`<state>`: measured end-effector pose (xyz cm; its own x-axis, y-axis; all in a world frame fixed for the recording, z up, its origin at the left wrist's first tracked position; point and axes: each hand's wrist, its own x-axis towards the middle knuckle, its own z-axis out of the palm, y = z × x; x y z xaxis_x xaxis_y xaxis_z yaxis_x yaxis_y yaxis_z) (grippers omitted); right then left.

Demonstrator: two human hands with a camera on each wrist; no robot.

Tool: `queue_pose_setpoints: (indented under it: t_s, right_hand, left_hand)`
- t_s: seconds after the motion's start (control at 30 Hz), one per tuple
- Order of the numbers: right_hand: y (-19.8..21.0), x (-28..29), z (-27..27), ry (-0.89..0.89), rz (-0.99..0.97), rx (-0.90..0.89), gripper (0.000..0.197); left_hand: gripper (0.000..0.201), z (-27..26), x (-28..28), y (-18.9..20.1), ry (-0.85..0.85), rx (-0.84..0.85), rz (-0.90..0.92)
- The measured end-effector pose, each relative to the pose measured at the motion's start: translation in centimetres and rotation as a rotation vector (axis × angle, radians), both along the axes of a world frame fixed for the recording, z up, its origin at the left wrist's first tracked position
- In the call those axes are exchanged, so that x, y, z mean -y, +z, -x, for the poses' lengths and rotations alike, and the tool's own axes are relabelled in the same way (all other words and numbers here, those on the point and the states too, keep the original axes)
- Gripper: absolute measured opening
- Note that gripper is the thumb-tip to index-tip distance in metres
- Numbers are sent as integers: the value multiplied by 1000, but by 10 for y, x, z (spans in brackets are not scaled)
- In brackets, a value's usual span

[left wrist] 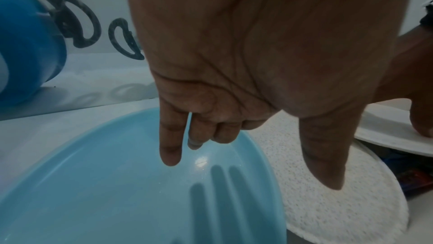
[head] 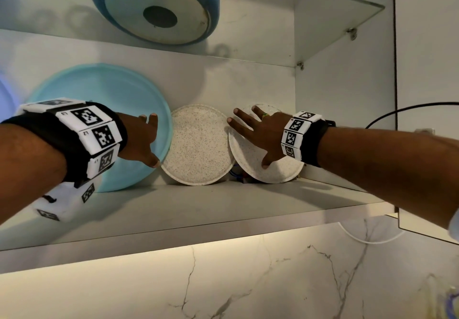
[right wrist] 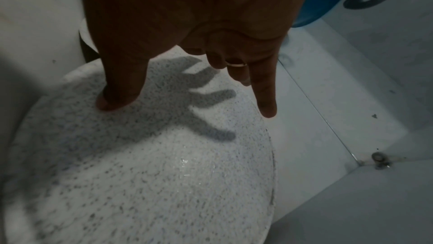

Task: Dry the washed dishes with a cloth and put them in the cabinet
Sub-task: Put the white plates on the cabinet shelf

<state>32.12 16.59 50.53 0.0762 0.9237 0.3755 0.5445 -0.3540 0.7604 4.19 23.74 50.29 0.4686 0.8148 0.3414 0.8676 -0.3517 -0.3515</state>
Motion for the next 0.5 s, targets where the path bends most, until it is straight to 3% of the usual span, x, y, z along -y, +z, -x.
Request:
queue_pose_setpoints:
  t_s: [0.3,0.4,0.5]
  right_hand:
    - [4,14,8,2,23,58,144]
    - [11,28,17,12,10,57,134]
    - [19,52,42,51,-10,35,111]
  left_hand:
    - [100,15,16,16,-68,28,-47]
    - [85,29,38,28,-154,53,-104]
    - [48,52,80,36,-396,216,-187]
